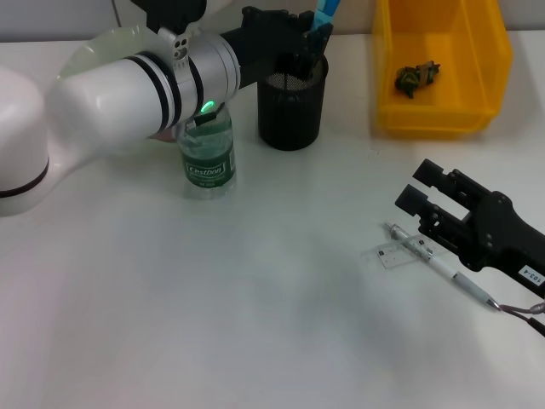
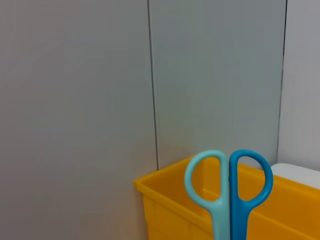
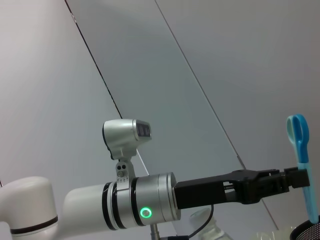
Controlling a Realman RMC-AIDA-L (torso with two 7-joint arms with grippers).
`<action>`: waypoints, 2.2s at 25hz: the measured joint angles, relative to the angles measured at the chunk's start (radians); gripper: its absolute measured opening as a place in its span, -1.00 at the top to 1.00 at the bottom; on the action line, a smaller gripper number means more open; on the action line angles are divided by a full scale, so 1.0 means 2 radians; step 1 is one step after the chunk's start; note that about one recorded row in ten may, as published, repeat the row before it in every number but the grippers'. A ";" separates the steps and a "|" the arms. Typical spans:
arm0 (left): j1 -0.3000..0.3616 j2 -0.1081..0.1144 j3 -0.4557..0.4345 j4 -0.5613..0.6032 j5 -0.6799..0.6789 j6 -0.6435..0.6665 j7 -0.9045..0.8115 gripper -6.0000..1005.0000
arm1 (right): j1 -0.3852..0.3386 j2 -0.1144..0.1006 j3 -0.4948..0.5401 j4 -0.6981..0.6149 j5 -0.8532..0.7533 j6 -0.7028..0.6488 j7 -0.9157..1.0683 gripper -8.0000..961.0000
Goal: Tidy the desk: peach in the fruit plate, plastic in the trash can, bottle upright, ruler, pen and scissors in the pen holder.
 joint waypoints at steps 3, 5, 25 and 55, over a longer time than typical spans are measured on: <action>0.000 0.000 0.000 0.000 0.000 0.000 0.000 0.47 | 0.000 0.000 0.000 0.000 0.000 0.000 0.000 -0.38; 0.000 0.000 0.000 -0.002 0.000 -0.001 0.000 0.47 | 0.000 0.000 0.000 0.000 0.000 -0.001 0.000 -0.38; -0.007 0.000 0.000 -0.012 0.000 -0.010 -0.001 0.46 | 0.002 0.000 0.000 -0.001 0.000 -0.002 0.000 -0.38; 0.124 0.004 -0.016 0.167 -0.002 0.101 -0.001 0.19 | 0.006 -0.002 0.000 0.000 0.000 -0.002 0.000 -0.38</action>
